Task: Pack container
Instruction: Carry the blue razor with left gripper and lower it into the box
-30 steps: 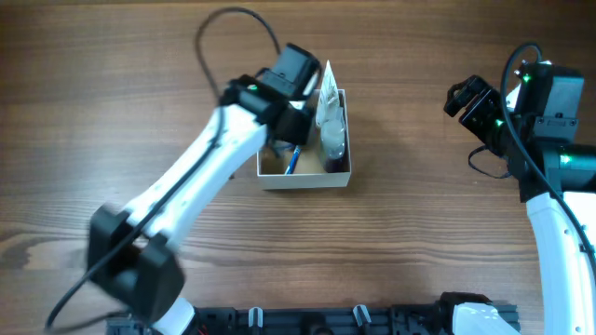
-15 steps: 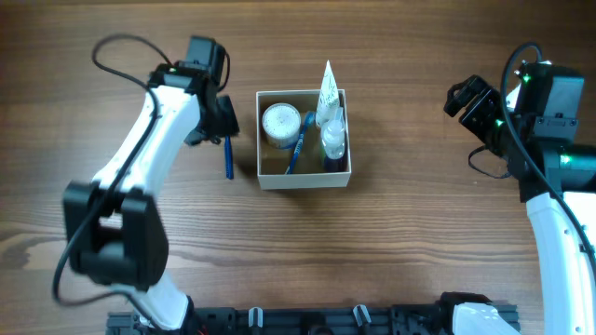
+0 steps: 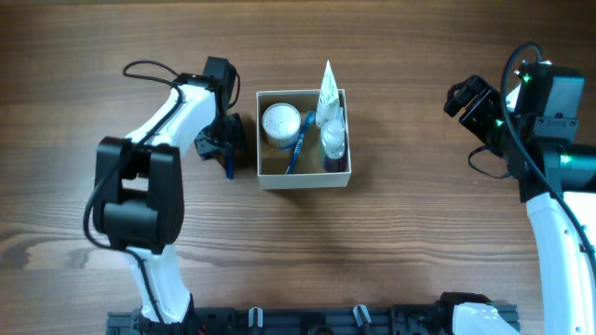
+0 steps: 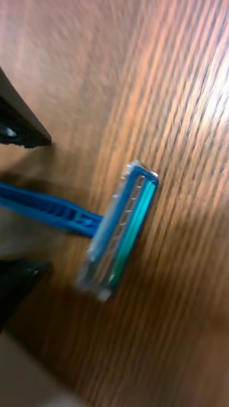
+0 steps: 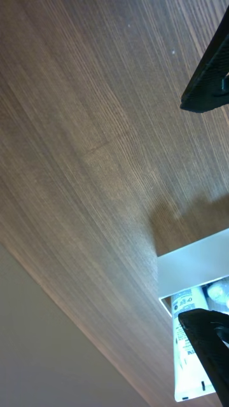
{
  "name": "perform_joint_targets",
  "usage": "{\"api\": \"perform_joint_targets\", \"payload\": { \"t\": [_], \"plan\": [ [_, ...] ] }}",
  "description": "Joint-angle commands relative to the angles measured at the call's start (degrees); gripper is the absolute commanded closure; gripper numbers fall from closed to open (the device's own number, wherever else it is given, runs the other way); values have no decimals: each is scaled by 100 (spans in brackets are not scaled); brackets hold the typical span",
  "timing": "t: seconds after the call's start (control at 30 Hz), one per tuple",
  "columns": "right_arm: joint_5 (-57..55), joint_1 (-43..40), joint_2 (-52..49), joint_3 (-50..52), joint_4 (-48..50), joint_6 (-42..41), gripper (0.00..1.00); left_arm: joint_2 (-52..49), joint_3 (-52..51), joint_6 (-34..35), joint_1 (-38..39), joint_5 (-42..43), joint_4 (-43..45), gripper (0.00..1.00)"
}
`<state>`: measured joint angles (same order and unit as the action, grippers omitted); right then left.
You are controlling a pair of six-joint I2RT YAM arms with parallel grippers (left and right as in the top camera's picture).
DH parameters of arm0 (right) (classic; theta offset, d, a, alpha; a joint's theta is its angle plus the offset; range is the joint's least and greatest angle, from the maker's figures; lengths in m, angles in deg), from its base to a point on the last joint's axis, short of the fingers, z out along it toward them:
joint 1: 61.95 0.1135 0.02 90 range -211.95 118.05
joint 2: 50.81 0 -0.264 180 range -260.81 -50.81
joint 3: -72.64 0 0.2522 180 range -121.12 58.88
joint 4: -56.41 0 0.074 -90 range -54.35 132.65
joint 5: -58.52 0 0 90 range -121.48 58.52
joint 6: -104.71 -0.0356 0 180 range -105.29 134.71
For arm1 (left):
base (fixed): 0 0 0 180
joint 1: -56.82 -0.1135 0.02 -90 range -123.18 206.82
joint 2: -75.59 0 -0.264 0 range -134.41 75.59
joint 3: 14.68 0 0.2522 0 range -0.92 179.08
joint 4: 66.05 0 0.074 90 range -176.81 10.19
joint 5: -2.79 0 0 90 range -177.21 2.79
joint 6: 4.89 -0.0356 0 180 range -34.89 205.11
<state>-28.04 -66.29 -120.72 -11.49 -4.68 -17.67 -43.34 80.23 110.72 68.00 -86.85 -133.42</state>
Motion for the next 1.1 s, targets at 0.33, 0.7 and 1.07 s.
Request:
{"api": "perform_joint_targets", "payload": {
  "t": [0.33, 0.7, 1.07],
  "plan": [
    [68, -13, -28, -98, 13, -79, 0, 122, -7, -315, -11, -177, -103, 96],
    [68, -13, -28, -98, 13, -79, 0, 2247, 417, -693, 522, -313, -629, 96],
    [68, -13, -28, -98, 13, -79, 0, 2011, 415, -3314, 2035, -321, 116, 96]
  ]
}}
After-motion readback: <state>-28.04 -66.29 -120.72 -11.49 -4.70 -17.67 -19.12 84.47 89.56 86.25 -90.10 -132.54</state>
